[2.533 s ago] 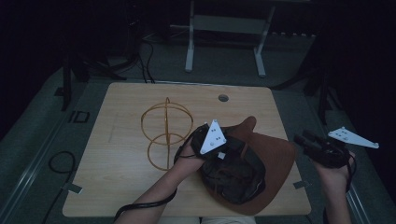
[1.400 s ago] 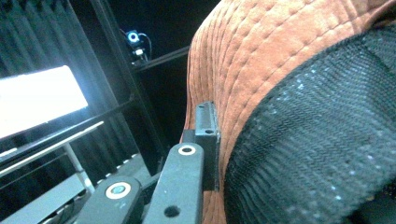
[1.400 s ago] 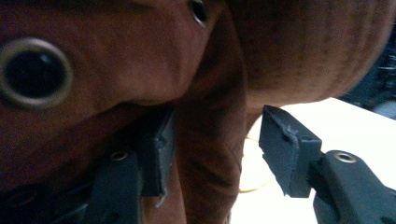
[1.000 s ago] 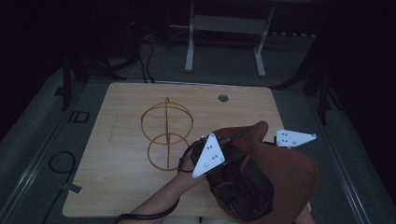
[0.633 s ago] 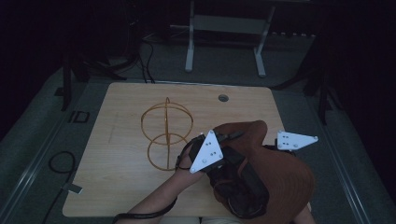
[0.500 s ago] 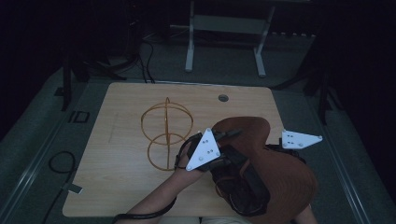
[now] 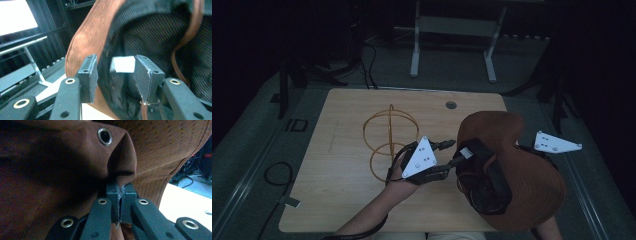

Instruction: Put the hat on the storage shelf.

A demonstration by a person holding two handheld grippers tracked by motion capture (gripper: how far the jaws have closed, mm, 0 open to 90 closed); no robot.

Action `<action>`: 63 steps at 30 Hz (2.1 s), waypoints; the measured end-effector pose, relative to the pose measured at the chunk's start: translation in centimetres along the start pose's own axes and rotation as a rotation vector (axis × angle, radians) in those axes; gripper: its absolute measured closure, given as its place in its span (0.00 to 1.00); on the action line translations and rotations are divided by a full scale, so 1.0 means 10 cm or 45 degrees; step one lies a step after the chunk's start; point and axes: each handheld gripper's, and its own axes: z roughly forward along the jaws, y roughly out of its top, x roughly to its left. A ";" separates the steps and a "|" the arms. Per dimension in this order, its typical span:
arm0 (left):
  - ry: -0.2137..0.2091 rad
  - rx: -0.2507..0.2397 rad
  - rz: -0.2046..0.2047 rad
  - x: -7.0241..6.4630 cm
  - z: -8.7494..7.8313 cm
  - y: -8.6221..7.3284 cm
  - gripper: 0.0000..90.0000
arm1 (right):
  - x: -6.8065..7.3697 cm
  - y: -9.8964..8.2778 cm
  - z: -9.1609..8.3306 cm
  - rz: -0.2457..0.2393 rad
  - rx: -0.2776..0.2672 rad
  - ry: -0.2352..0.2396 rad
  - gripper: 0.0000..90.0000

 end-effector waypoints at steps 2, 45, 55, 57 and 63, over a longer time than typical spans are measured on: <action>0.005 0.030 -0.013 0.00 -0.03 -0.04 0.59 | -0.04 0.00 0.00 0.007 0.003 -0.016 0.98; 0.515 0.542 -0.524 0.31 -1.97 -2.04 0.40 | -0.62 0.30 0.69 0.094 -0.032 -0.181 0.97; 0.739 0.554 -0.631 0.41 -2.23 -2.16 0.03 | -0.66 0.43 0.98 0.095 -0.023 -0.184 0.97; 0.773 0.531 -0.668 0.42 -2.29 -2.18 0.03 | -0.69 0.48 1.07 0.092 -0.022 -0.202 0.97; 0.791 0.522 -0.692 0.40 -2.32 -2.20 0.03 | -0.70 0.69 1.26 0.078 -0.044 -0.220 0.97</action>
